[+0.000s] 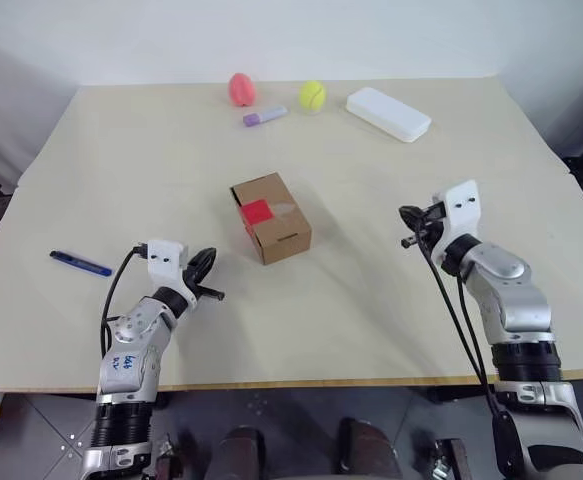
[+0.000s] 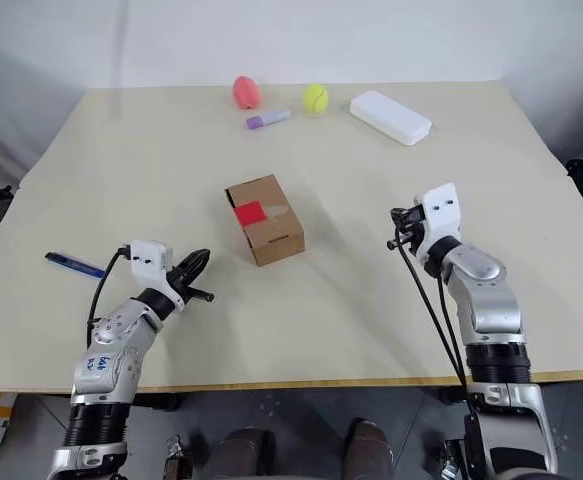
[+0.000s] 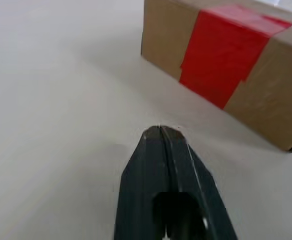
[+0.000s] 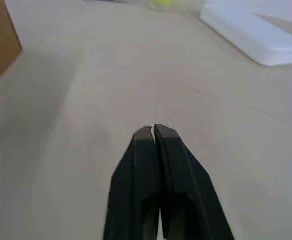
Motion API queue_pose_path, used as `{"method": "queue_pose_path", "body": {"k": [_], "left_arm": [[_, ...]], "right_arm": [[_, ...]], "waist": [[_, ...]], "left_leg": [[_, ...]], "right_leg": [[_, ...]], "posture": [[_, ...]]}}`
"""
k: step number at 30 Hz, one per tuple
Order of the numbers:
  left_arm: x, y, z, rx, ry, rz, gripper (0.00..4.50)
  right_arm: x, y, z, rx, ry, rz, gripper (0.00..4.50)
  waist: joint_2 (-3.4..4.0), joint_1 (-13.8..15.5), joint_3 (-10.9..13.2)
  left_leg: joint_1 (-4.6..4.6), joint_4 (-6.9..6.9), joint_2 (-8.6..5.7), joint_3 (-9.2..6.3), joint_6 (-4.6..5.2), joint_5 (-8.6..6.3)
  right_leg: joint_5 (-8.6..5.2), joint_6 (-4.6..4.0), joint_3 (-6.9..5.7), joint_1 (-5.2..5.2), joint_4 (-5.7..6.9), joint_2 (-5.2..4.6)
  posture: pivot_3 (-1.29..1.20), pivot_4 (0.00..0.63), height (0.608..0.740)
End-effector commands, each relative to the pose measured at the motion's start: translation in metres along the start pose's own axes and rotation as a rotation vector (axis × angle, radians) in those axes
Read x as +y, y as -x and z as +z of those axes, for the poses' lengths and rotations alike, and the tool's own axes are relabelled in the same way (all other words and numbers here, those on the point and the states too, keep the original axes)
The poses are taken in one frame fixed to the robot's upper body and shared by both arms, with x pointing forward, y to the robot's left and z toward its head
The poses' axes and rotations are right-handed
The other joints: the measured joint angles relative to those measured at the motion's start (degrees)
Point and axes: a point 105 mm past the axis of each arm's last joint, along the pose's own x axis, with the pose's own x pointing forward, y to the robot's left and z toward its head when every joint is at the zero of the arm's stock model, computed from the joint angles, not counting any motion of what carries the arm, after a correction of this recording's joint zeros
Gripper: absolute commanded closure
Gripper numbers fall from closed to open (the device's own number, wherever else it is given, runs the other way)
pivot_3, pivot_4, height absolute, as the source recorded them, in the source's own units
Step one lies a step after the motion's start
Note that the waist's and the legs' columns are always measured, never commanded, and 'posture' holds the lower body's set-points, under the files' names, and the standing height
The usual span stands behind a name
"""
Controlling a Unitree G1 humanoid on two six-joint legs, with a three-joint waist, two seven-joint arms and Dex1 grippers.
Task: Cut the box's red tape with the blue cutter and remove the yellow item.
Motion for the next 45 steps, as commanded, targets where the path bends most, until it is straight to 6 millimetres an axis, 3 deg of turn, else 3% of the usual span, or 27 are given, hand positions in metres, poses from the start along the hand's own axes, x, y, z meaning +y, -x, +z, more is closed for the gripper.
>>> {"method": "queue_pose_path", "body": {"k": [1, 6, 9, 12, 20, 27, 30, 33, 38, 41, 43, 45], "left_arm": [[-0.004, -0.011, 0.012, -0.035, -0.021, -0.035, 4.49], [-0.005, -0.034, 0.014, -0.036, -0.039, -0.036, 4.49], [-0.008, -0.055, 0.025, -0.065, -0.054, -0.037, 4.49], [-0.018, -0.066, 0.029, -0.085, -0.051, -0.074, 4.49], [-0.045, -0.079, 0.025, -0.085, -0.047, -0.199, 4.49], [-0.071, -0.091, 0.032, -0.092, -0.041, -0.337, 4.49], [-0.069, -0.091, 0.033, -0.085, -0.046, -0.354, 4.49], [-0.052, -0.086, 0.03, -0.069, -0.055, -0.321, 4.49], [-0.012, -0.066, 0.031, -0.053, -0.058, -0.229, 4.49], [0.007, -0.046, 0.028, -0.022, -0.063, -0.201, 4.49], [0.011, -0.026, 0.021, 0.026, -0.039, -0.236, 4.49], [0.002, -0.01, 0.015, 0.07, -0.009, -0.301, 4.49]], "right_arm": [[0.005, -0.019, 0.016, -0.028, 0.01, 0.037, 4.5], [0.017, -0.052, 0.016, 0.019, 0.046, 0.084, 4.5], [0.051, -0.07, 0.01, 0.081, 0.086, 0.22, 4.5], [0.08, -0.071, 0.012, 0.08, 0.086, 0.355, 4.5], [0.138, -0.044, 0.02, 0.066, 0.101, 0.606, 4.5], [0.178, 0.01, 0.032, 0.087, 0.13, 0.831, 4.5], [0.189, 0.022, 0.044, 0.06, 0.111, 0.849, 4.5], [0.188, 0.024, 0.049, 0.057, 0.146, 0.807, 4.5], [0.171, 0.031, 0.075, 0.0, 0.155, 0.737, 4.5], [0.143, 0.024, 0.095, -0.048, 0.161, 0.631, 4.5], [0.103, 0.006, 0.106, -0.069, 0.148, 0.475, 4.5], [0.066, -0.01, 0.107, -0.059, 0.162, 0.354, 4.5]], "waist": [[0.0, -0.1, 0.0], [0.0, -0.2, 0.0], [-0.01, -0.3, 0.0], [-0.01, -0.5, 0.0], [-0.01, -1.3, 0.0], [-0.02, -1.2, 0.0], [-0.03, -1.4, 0.0], [-0.04, -1.4, 0.0], [-0.06, -1.4, 0.0], [-0.09, -1.4, 0.0], [-0.12, -1.3, 0.1], [-0.13, -1.4, 0.1]], "left_leg": [[-0.02, 0.04, 0.0, 0.0, 0.0, 0.0], [-0.03, 0.08, 0.01, 0.0, 0.0, 0.0], [-0.03, 0.06, 0.01, 0.0, -0.01, 0.0], [-0.03, 0.03, 0.0, -0.01, -0.01, 0.0], [-0.05, -0.11, 0.0, -0.04, -0.02, -0.03], [-0.13, 0.0, -0.02, -0.04, -0.01, -0.04], [-0.12, -0.01, -0.01, -0.04, -0.01, -0.04], [-0.11, -0.01, -0.01, -0.03, -0.01, -0.04], [-0.11, -0.01, 0.0, 0.0, -0.02, -0.04], [-0.15, 0.01, -0.01, 0.01, -0.02, -0.04], [-0.14, 0.03, -0.01, 0.01, -0.03, -0.04], [-0.12, 0.05, 0.0, 0.06, -0.03, -0.05]], "right_leg": [[0.0, -0.01, 0.0, 0.0, 0.0, 0.0], [0.01, -0.01, 0.01, -0.02, 0.04, 0.02], [0.02, 0.0, 0.0, -0.04, 0.08, 0.02], [0.04, 0.05, 0.0, -0.05, 0.07, 0.02], [0.1, 0.16, -0.02, -0.12, 0.08, 0.02], [0.1, 0.16, -0.01, -0.14, 0.06, 0.02], [0.1, 0.16, -0.01, -0.16, 0.06, 0.02], [0.1, 0.16, 0.0, -0.18, 0.1, 0.02], [0.1, 0.16, 0.08, -0.3, 0.23, 0.02], [0.1, 0.16, 0.15, -0.36, 0.32, 0.02], [0.1, 0.16, 0.16, -0.36, 0.33, 0.02], [0.1, 0.16, 0.23, -0.36, 0.35, 0.02]], "posture": [[0.0, 0.15, 0.74], [0.0, 0.15, 0.74], [0.0, 0.15, 0.74], [0.0, 0.15, 0.74], [0.0, 0.15, 0.74], [0.0, 0.15, 0.74], [0.0, 0.15, 0.74], [0.0, 0.15, 0.74], [0.0, 0.15, 0.74], [0.0, 0.15, 0.74], [0.0, 0.15, 0.74], [0.0, 0.15, 0.74]]}}
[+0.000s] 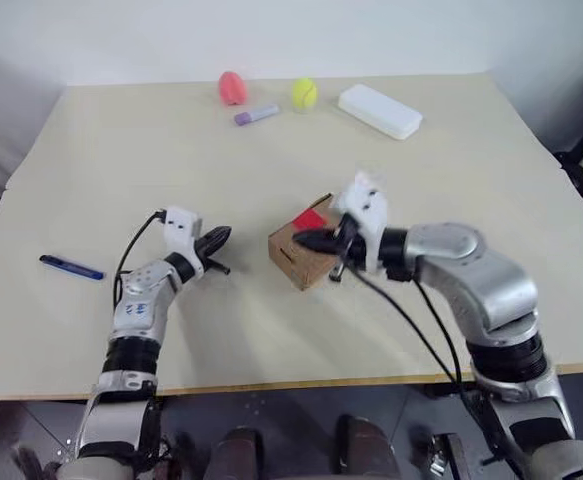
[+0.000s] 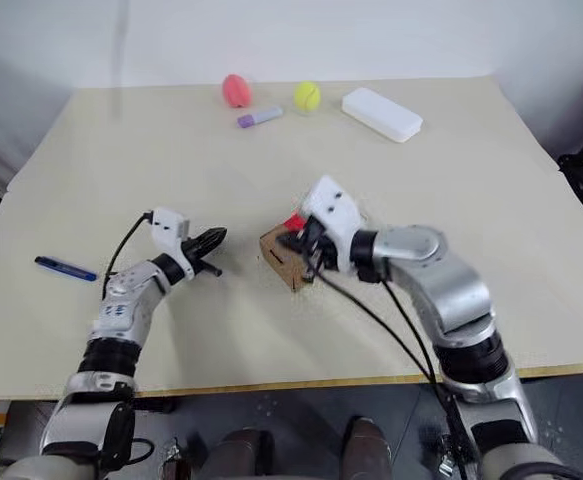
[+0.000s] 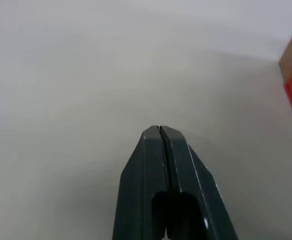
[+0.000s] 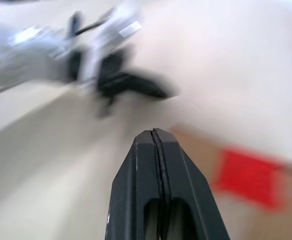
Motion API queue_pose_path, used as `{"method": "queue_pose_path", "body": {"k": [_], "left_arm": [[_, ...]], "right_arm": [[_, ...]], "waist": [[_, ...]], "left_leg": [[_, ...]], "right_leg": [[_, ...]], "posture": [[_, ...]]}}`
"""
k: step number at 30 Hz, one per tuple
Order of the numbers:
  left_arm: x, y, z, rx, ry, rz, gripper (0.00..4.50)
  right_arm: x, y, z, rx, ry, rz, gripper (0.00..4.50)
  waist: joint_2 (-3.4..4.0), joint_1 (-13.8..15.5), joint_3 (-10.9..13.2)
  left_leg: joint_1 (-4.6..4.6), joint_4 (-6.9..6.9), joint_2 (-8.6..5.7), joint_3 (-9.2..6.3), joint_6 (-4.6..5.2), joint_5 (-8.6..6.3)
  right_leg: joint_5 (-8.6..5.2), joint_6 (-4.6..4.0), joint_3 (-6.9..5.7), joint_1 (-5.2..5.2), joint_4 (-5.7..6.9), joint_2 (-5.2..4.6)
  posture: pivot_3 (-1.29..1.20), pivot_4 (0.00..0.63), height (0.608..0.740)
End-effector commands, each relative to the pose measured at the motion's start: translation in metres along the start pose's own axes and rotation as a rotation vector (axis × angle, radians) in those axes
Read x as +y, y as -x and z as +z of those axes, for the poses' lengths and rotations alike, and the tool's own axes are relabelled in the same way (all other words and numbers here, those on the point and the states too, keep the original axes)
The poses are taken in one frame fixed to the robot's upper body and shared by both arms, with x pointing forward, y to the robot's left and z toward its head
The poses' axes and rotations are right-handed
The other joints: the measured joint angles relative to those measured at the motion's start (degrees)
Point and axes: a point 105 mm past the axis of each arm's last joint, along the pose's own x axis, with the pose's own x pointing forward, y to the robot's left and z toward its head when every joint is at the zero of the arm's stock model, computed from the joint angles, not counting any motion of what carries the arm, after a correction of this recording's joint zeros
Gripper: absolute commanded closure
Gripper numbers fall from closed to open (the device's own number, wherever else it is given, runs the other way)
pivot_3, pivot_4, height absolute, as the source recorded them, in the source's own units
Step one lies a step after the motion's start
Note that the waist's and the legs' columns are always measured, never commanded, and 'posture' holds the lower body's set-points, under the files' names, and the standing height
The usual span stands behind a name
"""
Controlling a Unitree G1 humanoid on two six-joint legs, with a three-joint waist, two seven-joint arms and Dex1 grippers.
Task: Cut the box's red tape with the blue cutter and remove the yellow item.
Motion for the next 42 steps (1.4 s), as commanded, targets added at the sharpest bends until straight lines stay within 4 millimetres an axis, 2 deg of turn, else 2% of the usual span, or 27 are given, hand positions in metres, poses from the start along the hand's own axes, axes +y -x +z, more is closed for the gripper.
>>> {"method": "queue_pose_path", "body": {"k": [1, 5, 7, 9, 11, 13, 18, 23, 28, 37, 42], "left_arm": [[-0.023, 0.017, 0.006, 0.005, 0.048, -0.118, 4.49], [-0.066, 0.028, 0.003, 0.063, 0.149, -0.293, 4.49], [-0.077, 0.03, 0.002, 0.085, 0.182, -0.338, 4.49], [-0.092, 0.028, 0.002, 0.105, 0.215, -0.395, 4.49], [-0.103, 0.025, 0.001, 0.116, 0.217, -0.432, 4.49], [-0.106, 0.018, 0.003, 0.099, 0.211, -0.417, 4.49], [-0.103, -0.003, 0.01, 0.035, 0.191, -0.343, 4.49], [-0.105, -0.014, 0.01, 0.024, 0.166, -0.339, 4.49], [-0.1, -0.024, 0.012, 0.012, 0.146, -0.329, 4.49], [-0.132, -0.047, 0.016, 0.024, 0.116, -0.497, 4.49], [-0.136, -0.054, 0.018, 0.011, 0.106, -0.517, 4.49]], "right_arm": [[-0.067, 0.017, -0.007, 0.014, 0.027, -0.218, 4.5], [-0.122, 0.016, -0.042, 0.164, 0.106, -0.342, 4.5], [-0.132, 0.014, -0.054, 0.215, 0.132, -0.351, 4.5], [-0.133, 0.008, -0.069, 0.261, 0.128, -0.319, 4.5], [-0.126, 0.003, -0.082, 0.301, 0.133, -0.257, 4.5], [-0.118, -0.002, -0.09, 0.319, 0.131, -0.192, 4.5], [-0.083, -0.011, -0.092, 0.282, 0.096, 0.046, 4.5], [-0.047, 0.004, -0.093, 0.283, 0.081, 0.208, 4.5], [-0.019, 0.021, -0.088, 0.286, 0.06, 0.25, 4.5], [0.025, 0.048, -0.082, 0.31, 0.006, 0.206, 4.5], [0.035, 0.059, -0.084, 0.331, -0.025, 0.149, 4.5]], "waist": [[-0.03, 0.3, 0.0], [-0.08, 0.0, 0.0], [-0.08, -0.2, 0.1], [-0.08, -0.4, 0.1], [-0.08, -0.6, 0.1], [-0.08, -0.8, 0.1], [-0.08, -0.8, 0.1], [-0.08, 0.2, 0.1], [-0.08, 0.2, 0.1], [-0.11, 1.5, 0.1], [-0.14, 1.8, 0.1]], "left_leg": [[0.02, 0.0, 0.0, 0.07, 0.01, 0.0], [0.0, -0.01, -0.03, 0.14, 0.03, -0.01], [-0.03, -0.01, -0.01, 0.28, 0.03, -0.01], [-0.05, -0.08, 0.0, 0.39, 0.02, -0.01], [-0.05, -0.16, 0.02, 0.46, 0.02, -0.01], [-0.04, -0.18, 0.02, 0.51, 0.02, -0.01], [-0.08, -0.09, 0.03, 0.5, 0.02, -0.01], [-0.1, -0.05, 0.03, 0.49, 0.02, -0.01], [-0.12, 0.13, 0.03, 0.52, 0.02, -0.02], [-0.22, 0.38, 0.02, 0.6, 0.09, -0.08], [-0.25, 0.5, 0.01, 0.67, 0.13, -0.13]], "right_leg": [[0.0, 0.0, 0.08, -0.01, -0.01, 0.0], [0.0, 0.0, 0.22, -0.04, -0.01, 0.0], [0.0, 0.0, 0.37, -0.19, 0.01, 0.0], [0.0, 0.0, 0.49, -0.38, 0.13, 0.0], [0.0, 0.0, 0.52, -0.44, 0.15, 0.0], [0.0, 0.0, 0.53, -0.44, 0.12, 0.0], [0.0, -0.01, 0.54, -0.46, 0.13, 0.02], [0.0, 0.0, 0.54, -0.45, 0.12, 0.02], [0.01, -0.01, 0.56, -0.42, 0.16, 0.02], [0.03, -0.04, 0.63, -0.43, 0.16, 0.02], [0.03, -0.04, 0.68, -0.42, 0.15, 0.02]], "posture": [[0.0, 0.15, 0.74], [0.0, 0.15, 0.74], [0.0, 0.15, 0.74], [0.0, 0.15, 0.74], [0.0, 0.15, 0.74], [0.0, 0.15, 0.74], [0.0, 0.15, 0.74], [0.0, 0.15, 0.74], [0.0, 0.15, 0.74], [0.0, 0.15, 0.74], [0.0, 0.15, 0.74]]}}
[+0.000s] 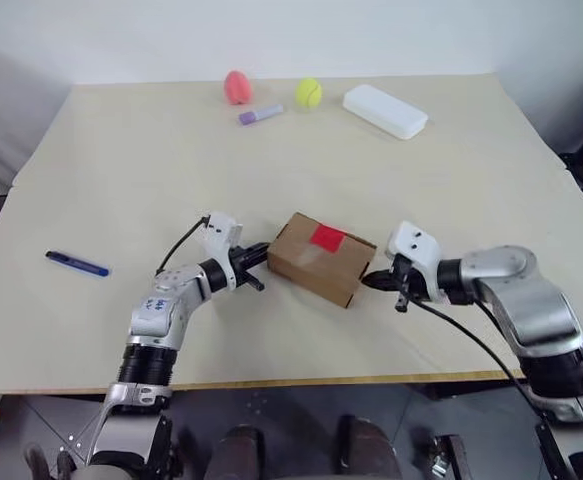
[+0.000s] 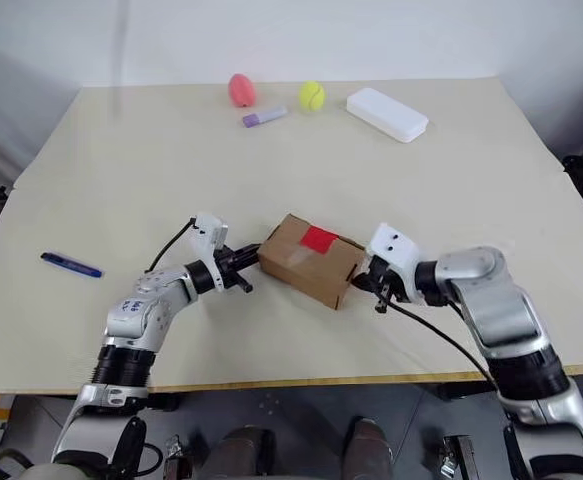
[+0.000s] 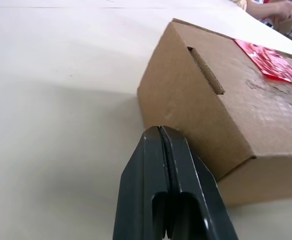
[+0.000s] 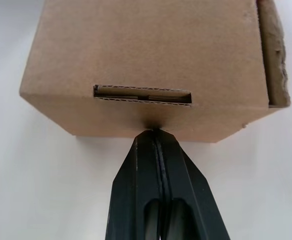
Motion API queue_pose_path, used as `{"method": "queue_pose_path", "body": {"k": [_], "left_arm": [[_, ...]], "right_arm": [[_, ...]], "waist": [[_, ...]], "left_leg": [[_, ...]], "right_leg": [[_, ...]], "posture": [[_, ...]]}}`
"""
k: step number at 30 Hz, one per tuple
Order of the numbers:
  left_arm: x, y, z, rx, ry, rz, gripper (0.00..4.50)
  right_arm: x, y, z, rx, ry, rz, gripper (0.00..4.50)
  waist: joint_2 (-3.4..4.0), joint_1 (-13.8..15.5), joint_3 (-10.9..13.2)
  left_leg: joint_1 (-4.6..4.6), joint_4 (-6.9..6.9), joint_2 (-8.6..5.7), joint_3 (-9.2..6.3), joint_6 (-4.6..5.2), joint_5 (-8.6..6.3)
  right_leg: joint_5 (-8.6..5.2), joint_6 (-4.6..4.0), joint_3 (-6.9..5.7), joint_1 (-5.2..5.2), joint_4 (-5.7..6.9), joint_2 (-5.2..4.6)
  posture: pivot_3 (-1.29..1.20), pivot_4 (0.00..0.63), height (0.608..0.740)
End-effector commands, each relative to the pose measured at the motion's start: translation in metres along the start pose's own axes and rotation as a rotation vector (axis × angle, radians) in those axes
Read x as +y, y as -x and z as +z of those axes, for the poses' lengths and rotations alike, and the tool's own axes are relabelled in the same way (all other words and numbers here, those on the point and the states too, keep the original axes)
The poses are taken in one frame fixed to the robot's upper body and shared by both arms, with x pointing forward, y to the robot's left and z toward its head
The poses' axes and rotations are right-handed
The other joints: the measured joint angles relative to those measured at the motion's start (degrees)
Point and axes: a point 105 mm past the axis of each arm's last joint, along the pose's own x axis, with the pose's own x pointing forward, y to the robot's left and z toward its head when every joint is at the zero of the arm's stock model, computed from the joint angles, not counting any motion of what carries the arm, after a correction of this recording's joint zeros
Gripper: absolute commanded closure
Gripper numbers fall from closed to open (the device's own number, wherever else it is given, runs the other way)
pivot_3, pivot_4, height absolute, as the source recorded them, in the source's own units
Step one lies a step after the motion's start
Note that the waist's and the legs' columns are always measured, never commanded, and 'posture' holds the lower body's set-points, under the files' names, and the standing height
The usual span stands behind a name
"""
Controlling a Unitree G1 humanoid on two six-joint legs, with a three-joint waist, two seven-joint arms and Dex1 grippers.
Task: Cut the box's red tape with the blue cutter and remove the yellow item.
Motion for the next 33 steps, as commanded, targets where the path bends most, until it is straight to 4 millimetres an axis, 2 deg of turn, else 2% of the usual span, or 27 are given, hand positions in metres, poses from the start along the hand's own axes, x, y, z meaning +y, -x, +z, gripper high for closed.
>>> {"method": "queue_pose_path", "body": {"k": [1, 9, 13, 17, 21, 23, 26, 28, 31, 33], "left_arm": [[-0.043, -0.028, 0.003, -0.013, -0.025, -0.21, 4.49], [-0.045, -0.032, 0.0, -0.01, -0.028, -0.231, 4.49], [-0.04, -0.031, 0.003, -0.012, -0.033, -0.213, 4.49], [-0.024, -0.02, 0.005, -0.01, -0.034, -0.155, 4.49], [-0.005, 0.008, 0.006, 0.001, -0.066, -0.081, 4.49], [0.0, 0.017, 0.008, -0.001, -0.084, -0.059, 4.49], [0.008, 0.035, 0.016, -0.02, -0.105, 0.004, 3.92], [0.01, 0.044, 0.021, -0.025, -0.109, 0.034, 3.36], [0.01, 0.062, 0.041, -0.085, -0.141, 0.095, 2.42], [0.011, 0.073, 0.047, -0.107, -0.146, 0.145, 1.78]], "right_arm": [[0.018, 0.006, 0.026, -0.108, 0.058, 0.012, 4.5], [0.018, 0.019, 0.003, -0.098, -0.037, -0.117, 4.5], [0.017, 0.024, -0.007, -0.088, -0.064, -0.159, 4.5], [0.006, 0.036, -0.017, -0.08, -0.09, -0.25, 4.5], [-0.028, 0.06, -0.033, -0.077, -0.128, -0.474, 4.5], [-0.034, 0.066, -0.036, -0.077, -0.135, -0.51, 4.5], [-0.052, 0.078, -0.045, -0.047, -0.099, -0.576, 4.5], [-0.063, 0.082, -0.043, -0.042, -0.093, -0.601, 4.5], [-0.088, 0.082, -0.02, -0.133, -0.131, -0.623, 3.92], [-0.097, 0.078, -0.012, -0.162, -0.127, -0.622, 3.16]], "waist": [[-0.03, 0.2, 0.0], [-0.1, 1.2, 0.0], [-0.12, 1.2, 0.0], [-0.12, 1.3, 0.0], [-0.12, 0.9, 0.0], [-0.12, 0.8, 0.0], [-0.13, 1.0, 0.0], [-0.13, 1.0, 0.0], [-0.18, 0.5, 0.1], [-0.18, 0.3, 0.1]], "left_leg": [[0.0, 0.0, 0.0, 0.0, 0.01, -0.01], [0.0, 0.05, 0.0, 0.06, 0.05, -0.05], [0.0, 0.06, 0.0, 0.07, 0.06, -0.05], [0.0, 0.06, 0.0, 0.07, 0.07, -0.07], [0.01, 0.05, 0.0, 0.07, 0.07, -0.07], [0.07, 0.01, 0.01, 0.14, 0.07, -0.07], [0.08, 0.02, 0.01, 0.15, 0.07, -0.07], [0.06, 0.05, 0.01, 0.19, 0.09, -0.08], [0.07, 0.09, 0.02, 0.28, 0.1, -0.08], [0.09, 0.09, 0.06, 0.26, 0.1, -0.08]], "right_leg": [[0.0, 0.0, 0.0, 0.0, 0.0, 0.0], [0.0, 0.0, 0.03, 0.0, -0.02, 0.0], [0.0, 0.0, 0.03, 0.01, -0.02, 0.0], [0.0, 0.0, 0.04, 0.02, -0.03, 0.0], [0.0, 0.0, 0.04, 0.0, -0.02, 0.0], [0.0, 0.0, 0.09, 0.0, 0.01, 0.0], [0.0, 0.0, 0.11, 0.0, 0.02, 0.01], [0.0, 0.0, 0.16, -0.01, -0.02, 0.0], [0.02, -0.02, 0.23, -0.04, 0.0, 0.01], [0.02, -0.03, 0.26, -0.04, 0.02, 0.05]], "posture": [[0.0, 0.15, 0.74], [0.0, 0.15, 0.74], [0.0, 0.15, 0.74], [0.0, 0.15, 0.74], [0.0, 0.15, 0.74], [0.0, 0.15, 0.74], [0.0, 0.15, 0.74], [0.0, 0.15, 0.74], [0.0, 0.15, 0.74], [0.0, 0.15, 0.74]]}}
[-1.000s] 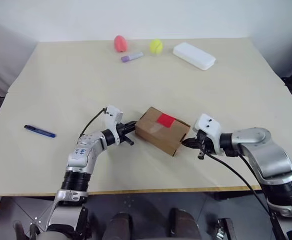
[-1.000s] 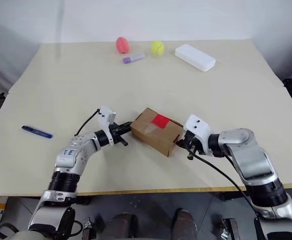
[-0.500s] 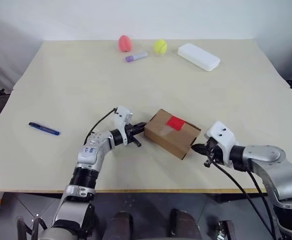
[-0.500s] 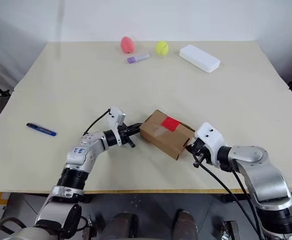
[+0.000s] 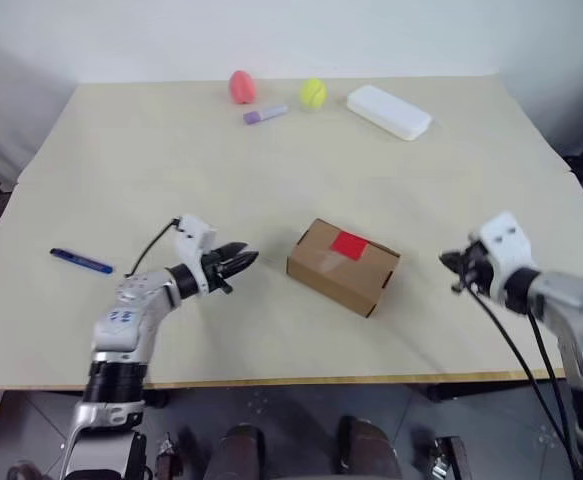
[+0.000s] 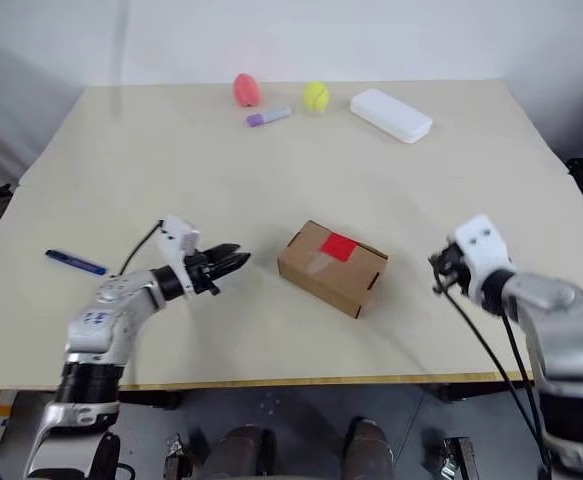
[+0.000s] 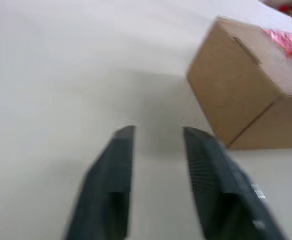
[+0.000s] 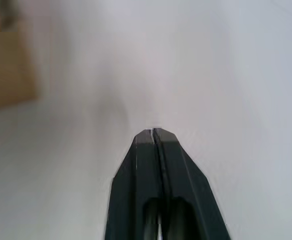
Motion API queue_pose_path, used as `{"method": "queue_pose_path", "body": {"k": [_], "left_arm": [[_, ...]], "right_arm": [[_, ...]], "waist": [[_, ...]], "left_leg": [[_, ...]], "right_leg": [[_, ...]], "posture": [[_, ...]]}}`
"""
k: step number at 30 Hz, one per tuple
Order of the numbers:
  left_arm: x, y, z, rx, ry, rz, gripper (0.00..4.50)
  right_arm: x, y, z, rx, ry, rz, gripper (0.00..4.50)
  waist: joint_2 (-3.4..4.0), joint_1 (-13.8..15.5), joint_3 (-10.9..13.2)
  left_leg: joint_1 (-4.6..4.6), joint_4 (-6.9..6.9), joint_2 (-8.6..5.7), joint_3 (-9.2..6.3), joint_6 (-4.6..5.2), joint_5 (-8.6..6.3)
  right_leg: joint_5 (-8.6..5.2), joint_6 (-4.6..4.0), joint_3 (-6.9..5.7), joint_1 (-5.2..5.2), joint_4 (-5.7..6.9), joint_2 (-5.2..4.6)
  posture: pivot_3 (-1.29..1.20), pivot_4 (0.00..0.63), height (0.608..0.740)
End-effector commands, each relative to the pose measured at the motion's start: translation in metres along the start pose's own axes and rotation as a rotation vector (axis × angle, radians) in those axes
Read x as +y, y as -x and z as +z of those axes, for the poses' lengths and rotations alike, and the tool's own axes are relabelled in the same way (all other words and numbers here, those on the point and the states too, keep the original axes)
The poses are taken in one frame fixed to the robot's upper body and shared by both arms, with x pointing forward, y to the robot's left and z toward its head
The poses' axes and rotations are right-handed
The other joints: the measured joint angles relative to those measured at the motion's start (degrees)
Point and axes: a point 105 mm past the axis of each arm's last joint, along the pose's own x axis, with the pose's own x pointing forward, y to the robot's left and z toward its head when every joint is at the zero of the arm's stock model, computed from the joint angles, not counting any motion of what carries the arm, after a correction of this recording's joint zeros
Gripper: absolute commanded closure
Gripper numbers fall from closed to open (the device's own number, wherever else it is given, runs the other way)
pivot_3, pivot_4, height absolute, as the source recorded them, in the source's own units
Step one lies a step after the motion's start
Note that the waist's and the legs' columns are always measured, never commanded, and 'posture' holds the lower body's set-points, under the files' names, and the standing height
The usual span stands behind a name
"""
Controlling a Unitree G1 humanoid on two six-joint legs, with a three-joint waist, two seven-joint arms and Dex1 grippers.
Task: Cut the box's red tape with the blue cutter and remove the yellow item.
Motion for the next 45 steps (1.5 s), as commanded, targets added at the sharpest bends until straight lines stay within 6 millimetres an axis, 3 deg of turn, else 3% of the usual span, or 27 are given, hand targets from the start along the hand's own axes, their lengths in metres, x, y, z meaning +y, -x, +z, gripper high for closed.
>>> {"method": "queue_pose_path", "body": {"k": [1, 6, 8, 10, 14, 18, 20, 26, 32, 38, 41, 43, 45], "left_arm": [[0.001, 0.019, 0.023, -0.076, -0.033, 0.069, 1.51], [0.008, 0.057, 0.031, -0.115, -0.031, 0.218, 0.02], [0.011, 0.077, 0.03, -0.116, -0.031, 0.278, 0.0], [0.011, 0.089, 0.029, -0.114, -0.031, 0.317, 0.0], [0.007, 0.134, 0.031, -0.135, -0.025, 0.444, 0.0], [-0.003, 0.161, 0.026, -0.126, 0.003, 0.505, 0.0], [0.002, 0.17, 0.028, -0.153, 0.009, 0.591, 0.0], [0.006, 0.17, 0.029, -0.209, 0.056, 0.705, 0.0], [0.036, 0.179, 0.018, -0.209, 0.087, 1.101, 0.0], [0.054, 0.182, 0.008, -0.155, 0.153, 1.345, 0.0], [0.062, 0.189, 0.016, -0.264, 0.194, 1.55, 0.0], [0.068, 0.185, 0.006, -0.199, 0.255, 1.611, 0.0], [0.074, 0.168, 0.003, -0.129, 0.236, 1.554, 0.0]], "right_arm": [[-0.007, -0.008, 0.018, -0.073, 0.006, -0.004, 2.93], [-0.006, -0.028, 0.045, -0.179, -0.013, 0.03, 1.21], [-0.002, -0.038, 0.053, -0.208, -0.004, 0.063, 0.38], [0.001, -0.045, 0.057, -0.223, 0.014, 0.085, 0.03], [0.011, -0.066, 0.079, -0.291, 0.047, 0.155, 0.03], [0.02, -0.074, 0.099, -0.377, 0.063, 0.214, 0.03], [0.024, -0.079, 0.106, -0.405, 0.074, 0.235, 0.03], [0.034, -0.086, 0.116, -0.441, 0.079, 0.271, 0.03], [0.038, -0.09, 0.122, -0.453, 0.08, 0.283, 0.03], [0.039, -0.089, 0.123, -0.455, 0.083, 0.29, 0.03], [0.041, -0.09, 0.123, -0.452, 0.084, 0.294, 0.03], [0.042, -0.09, 0.122, -0.451, 0.084, 0.3, 0.03], [0.044, -0.091, 0.122, -0.451, 0.083, 0.302, 0.03]], "waist": [[0.0, -0.1, 0.0], [-0.05, -0.9, 0.0], [-0.07, -0.9, 0.0], [-0.08, -0.9, 0.0], [-0.1, -1.3, 0.1], [-0.11, -1.2, 0.1], [-0.11, -0.8, 0.1], [-0.11, -0.7, 0.1], [-0.11, -0.9, 0.1], [-0.12, -0.8, 0.1], [-0.12, -0.8, 0.1], [-0.16, -0.7, 0.1], [-0.16, -0.7, 0.1]], "left_leg": [[0.01, -0.03, 0.01, 0.0, 0.0, 0.0], [0.0, -0.08, 0.01, 0.01, -0.02, -0.04], [0.01, -0.06, 0.03, 0.0, -0.02, -0.04], [0.0, -0.04, 0.06, 0.01, -0.03, -0.04], [0.01, -0.04, 0.09, 0.03, -0.07, -0.07], [0.0, -0.03, 0.12, 0.02, -0.08, -0.08], [0.01, -0.02, 0.13, 0.02, -0.09, -0.09], [0.0, 0.06, 0.14, 0.01, -0.09, -0.09], [0.02, 0.05, 0.19, 0.02, -0.1, -0.1], [0.01, 0.04, 0.21, 0.03, -0.13, -0.11], [0.0, 0.05, 0.21, 0.03, -0.13, -0.11], [-0.02, 0.07, 0.22, 0.03, -0.13, -0.11], [-0.02, 0.06, 0.22, 0.04, -0.13, -0.12]], "right_leg": [[0.0, 0.0, 0.0, 0.0, 0.0, 0.0], [0.02, 0.04, -0.01, -0.02, -0.04, 0.01], [0.02, 0.04, 0.0, -0.03, -0.02, 0.02], [0.02, 0.04, 0.01, -0.02, -0.02, 0.05], [0.02, 0.04, 0.06, -0.04, -0.04, 0.09], [0.03, 0.03, 0.07, -0.03, -0.04, 0.13], [0.03, 0.02, 0.07, -0.03, -0.05, 0.14], [0.05, -0.01, 0.09, -0.01, -0.03, 0.16], [0.06, -0.04, 0.1, -0.02, -0.01, 0.23], [0.07, -0.04, 0.11, -0.03, -0.02, 0.27], [0.07, -0.04, 0.11, -0.03, -0.04, 0.27], [0.08, -0.06, 0.11, -0.03, -0.07, 0.29], [0.08, -0.06, 0.11, -0.03, -0.06, 0.29]], "posture": [[0.0, 0.15, 0.74], [0.0, 0.15, 0.74], [0.0, 0.15, 0.74], [0.0, 0.15, 0.74], [0.0, 0.15, 0.74], [0.0, 0.15, 0.74], [0.0, 0.15, 0.74], [0.0, 0.15, 0.74], [0.0, 0.15, 0.74], [0.0, 0.15, 0.74], [0.0, 0.15, 0.74], [0.0, 0.15, 0.74], [0.0, 0.15, 0.74]]}}
